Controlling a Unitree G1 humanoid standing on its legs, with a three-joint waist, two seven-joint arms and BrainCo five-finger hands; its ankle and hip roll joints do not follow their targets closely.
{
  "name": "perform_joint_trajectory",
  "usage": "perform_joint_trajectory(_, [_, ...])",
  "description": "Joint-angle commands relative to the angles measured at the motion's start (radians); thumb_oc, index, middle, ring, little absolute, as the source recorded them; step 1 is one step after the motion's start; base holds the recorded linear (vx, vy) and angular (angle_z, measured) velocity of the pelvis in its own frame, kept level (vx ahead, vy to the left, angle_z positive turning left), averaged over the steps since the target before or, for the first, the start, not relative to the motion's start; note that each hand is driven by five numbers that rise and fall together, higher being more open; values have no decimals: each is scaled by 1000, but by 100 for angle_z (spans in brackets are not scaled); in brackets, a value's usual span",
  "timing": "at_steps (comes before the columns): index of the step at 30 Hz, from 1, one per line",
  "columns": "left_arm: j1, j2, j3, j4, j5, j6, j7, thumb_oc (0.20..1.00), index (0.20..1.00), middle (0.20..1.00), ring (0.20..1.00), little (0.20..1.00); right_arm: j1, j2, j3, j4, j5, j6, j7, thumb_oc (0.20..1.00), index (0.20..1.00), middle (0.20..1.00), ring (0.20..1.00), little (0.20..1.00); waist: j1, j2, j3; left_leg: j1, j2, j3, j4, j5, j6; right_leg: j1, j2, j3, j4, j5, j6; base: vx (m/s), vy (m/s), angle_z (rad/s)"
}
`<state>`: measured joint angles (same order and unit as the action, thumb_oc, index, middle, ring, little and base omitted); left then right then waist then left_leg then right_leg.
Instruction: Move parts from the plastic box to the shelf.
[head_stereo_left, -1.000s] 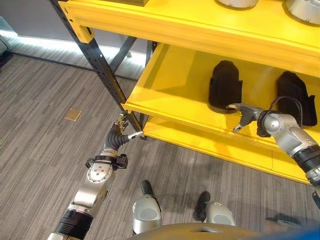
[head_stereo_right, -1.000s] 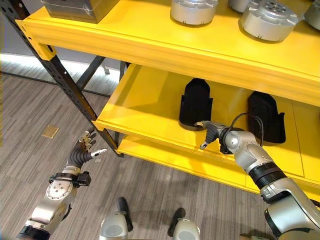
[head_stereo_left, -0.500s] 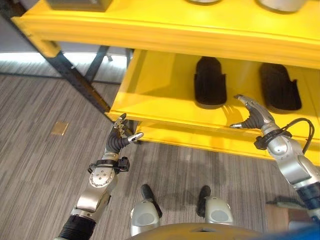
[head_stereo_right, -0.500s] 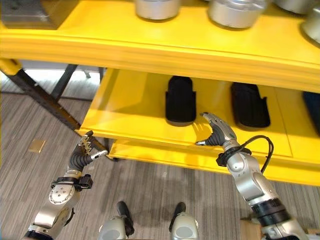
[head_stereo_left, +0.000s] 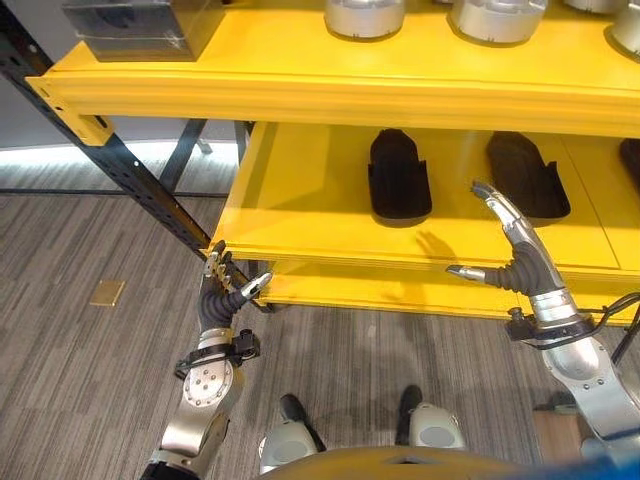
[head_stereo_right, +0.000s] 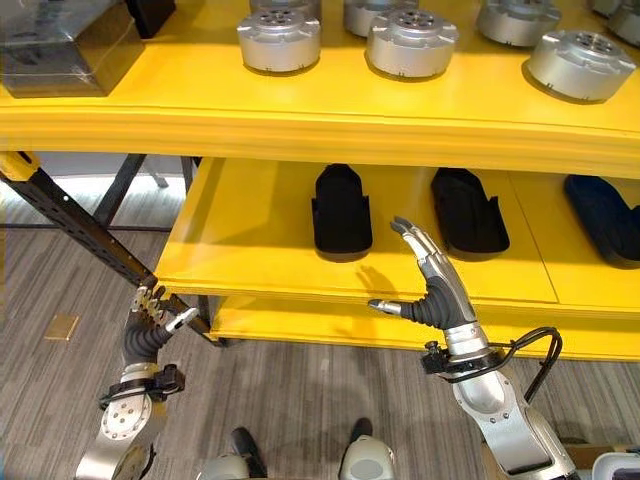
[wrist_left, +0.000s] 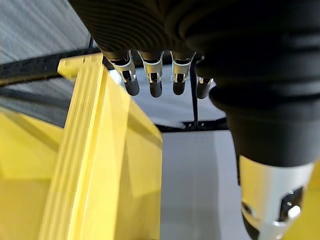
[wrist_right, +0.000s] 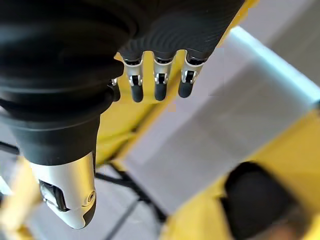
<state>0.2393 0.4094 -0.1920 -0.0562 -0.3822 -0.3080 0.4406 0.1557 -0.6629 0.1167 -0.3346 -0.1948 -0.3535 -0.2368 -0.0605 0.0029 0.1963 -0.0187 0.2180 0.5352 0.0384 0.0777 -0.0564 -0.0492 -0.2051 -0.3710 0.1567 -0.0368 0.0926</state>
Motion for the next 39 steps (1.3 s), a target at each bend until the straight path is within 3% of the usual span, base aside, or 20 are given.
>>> perform_joint_trajectory(1, [-11,68,45,-97,-8,-86,-56,1000,1000,1000,1000,1000,-58,-14,2,-6,83,-91,11,1000,1000,1000,1000,1000,-2,-51,6,46,29,-7,111,-135,-49,87,30,15,-102,-24,47,-98,183,14])
perform_joint_trajectory(3, [-7,78,42,-100,-12,-93,-73,1000,1000,1000,1000,1000,-51,-22,10,6,108,-98,23,1000,1000,1000,1000,1000,2,-51,-1,51,18,-12,93,-130,-47,91,27,14,-108,-19,53,-95,204,10])
perform_joint_trajectory(8, [5,93,39,-96,-42,-95,-149,1000,1000,1000,1000,1000,-27,-27,22,19,68,-42,-24,1000,1000,1000,1000,1000,9,-49,-16,72,-15,-22,41,-121,-35,92,10,15,-121,0,77,-78,228,12])
perform_joint_trajectory(10, [9,99,26,-91,-54,-97,-209,1000,1000,1000,1000,1000,0,-28,-8,41,162,48,-105,1000,1000,1000,1000,1000,0,-51,-23,89,-33,-22,3,-116,-26,87,-10,22,-135,26,102,-82,266,2])
perform_joint_trajectory(14, [40,106,29,-94,-86,-91,-294,1000,1000,1000,1000,1000,101,-16,-86,34,195,23,-67,1000,1000,1000,1000,1000,-16,-57,-21,114,-49,-6,-35,-113,-14,73,-52,28,-166,87,149,-107,147,-9])
perform_joint_trajectory(16, [47,116,-2,-100,-74,-105,-281,1000,1000,1000,1000,1000,121,-14,-94,11,268,32,-60,1000,1000,1000,1000,1000,-29,-55,-7,136,-46,7,-54,-113,-9,19,-93,37,-157,135,169,-276,98,-47])
perform_joint_trajectory(18, [46,122,-10,-99,-64,-117,-255,1000,1000,1000,1000,1000,116,-3,-93,11,295,33,-51,1000,1000,1000,1000,1000,-32,-55,-3,143,-44,31,-53,-119,-7,-9,-89,37,-124,131,169,-234,13,-60])
perform_joint_trajectory(20, [47,137,-6,-103,-57,-143,-225,1000,1000,1000,1000,1000,106,1,-91,6,339,36,-45,1000,1000,1000,1000,1000,-28,-54,1,140,-56,57,-29,-140,8,-6,-57,17,-65,89,169,-302,3,-139])
perform_joint_trajectory(24, [35,141,1,-114,-75,-126,-205,1000,1000,1000,1000,1000,68,-3,-74,1,338,57,-64,1000,1000,1000,1000,1000,-13,-39,-14,116,-81,30,-4,-153,39,-2,-2,41,89,-55,133,-207,-88,-77])
perform_joint_trajectory(26, [39,134,15,-115,-85,-110,-193,1000,1000,1000,1000,1000,36,-7,-53,6,316,59,-80,1000,1000,1000,1000,1000,0,-46,-29,103,-104,13,-1,-153,41,25,66,49,98,-105,101,-128,-231,-40])
perform_joint_trajectory(28, [31,132,23,-110,-83,-91,-161,1000,1000,1000,1000,1000,24,-13,-52,4,319,50,-57,1000,1000,1000,1000,1000,8,-60,-36,94,-111,2,19,-164,39,56,74,43,56,-92,86,-99,-336,-71])
perform_joint_trajectory(30, [27,101,23,-72,-94,-88,-123,1000,1000,1000,1000,1000,-11,-21,-32,16,260,48,-52,1000,1000,1000,1000,1000,35,-84,-32,50,-90,-21,70,-151,12,120,93,36,-57,-49,58,-129,-437,-114])
perform_joint_trajectory(36, [32,51,16,-58,-82,-136,-107,1000,1000,1000,1000,1000,-22,-52,-42,-1,241,21,-78,1000,1000,1000,1000,1000,34,-88,-15,19,-33,-33,128,-121,-32,139,114,47,-166,5,37,-173,-333,-73])
perform_joint_trajectory(39, [42,33,1,-47,-116,-133,-135,1000,1000,1000,1000,1000,-14,-49,-48,-1,247,15,-101,1000,1000,1000,1000,1000,23,-82,-9,37,-30,-33,137,-136,-38,141,115,51,-201,25,36,-149,-335,-90])
